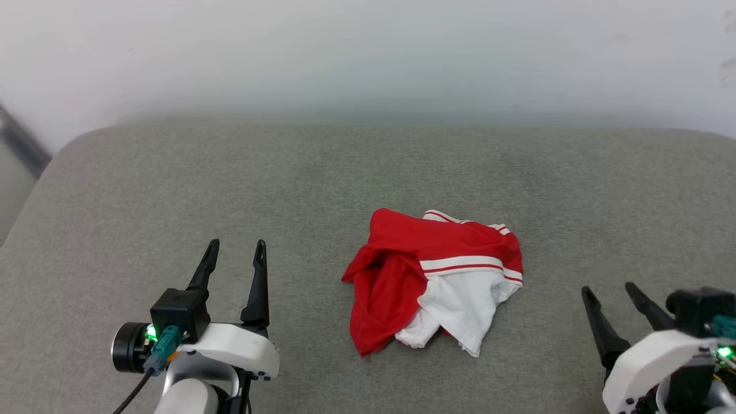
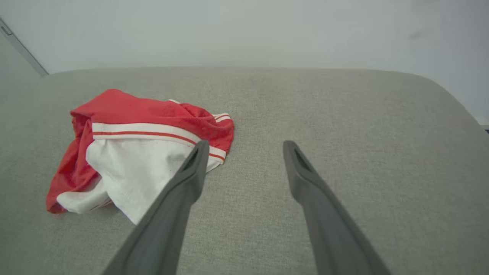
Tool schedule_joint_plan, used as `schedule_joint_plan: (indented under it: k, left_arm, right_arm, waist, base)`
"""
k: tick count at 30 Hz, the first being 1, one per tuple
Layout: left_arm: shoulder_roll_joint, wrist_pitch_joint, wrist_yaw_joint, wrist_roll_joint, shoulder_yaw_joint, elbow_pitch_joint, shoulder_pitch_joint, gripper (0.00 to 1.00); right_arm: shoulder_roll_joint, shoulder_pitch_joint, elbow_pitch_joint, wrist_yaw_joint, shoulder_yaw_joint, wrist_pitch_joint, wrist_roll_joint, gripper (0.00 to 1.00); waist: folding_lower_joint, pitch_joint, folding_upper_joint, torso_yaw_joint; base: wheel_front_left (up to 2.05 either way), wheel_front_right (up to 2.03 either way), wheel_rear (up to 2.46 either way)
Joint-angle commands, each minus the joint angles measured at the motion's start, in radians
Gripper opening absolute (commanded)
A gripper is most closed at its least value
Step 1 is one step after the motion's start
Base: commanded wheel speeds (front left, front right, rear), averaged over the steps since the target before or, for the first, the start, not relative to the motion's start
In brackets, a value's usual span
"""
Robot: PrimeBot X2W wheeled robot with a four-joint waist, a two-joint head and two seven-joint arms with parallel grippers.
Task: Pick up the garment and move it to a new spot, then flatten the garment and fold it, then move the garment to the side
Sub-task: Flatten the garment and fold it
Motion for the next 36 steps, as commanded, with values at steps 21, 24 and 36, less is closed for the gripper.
schedule_joint_plan:
  k: [21,24,36]
  left_arm:
    - [-0.063,-0.038,0.003,0.035,-0.039,-0.050,-0.094,1.00]
    - [-0.074,-0.041,0.003,0.039,-0.038,-0.046,-0.104,1.00]
    - [-0.095,-0.044,-0.007,0.056,-0.012,-0.034,-0.108,1.00]
  right_arm:
    - [-0.328,-0.309,0.137,0.000,0.558,0.509,0.263,1.00]
    - [-0.336,-0.333,0.192,0.000,0.592,0.501,0.277,1.00]
    - [-0.358,-0.398,0.232,0.000,0.682,0.469,0.341,0.00]
  waist:
    - [0.0001,0.182,0.0000,0.164]
    - [0.0001,0.208,0.0000,0.169]
    - [0.0001,0.208,0.0000,0.144]
  base:
    - [0.00,0.00,0.00]
    - [0.00,0.00,0.00]
    - [0.00,0.00,0.00]
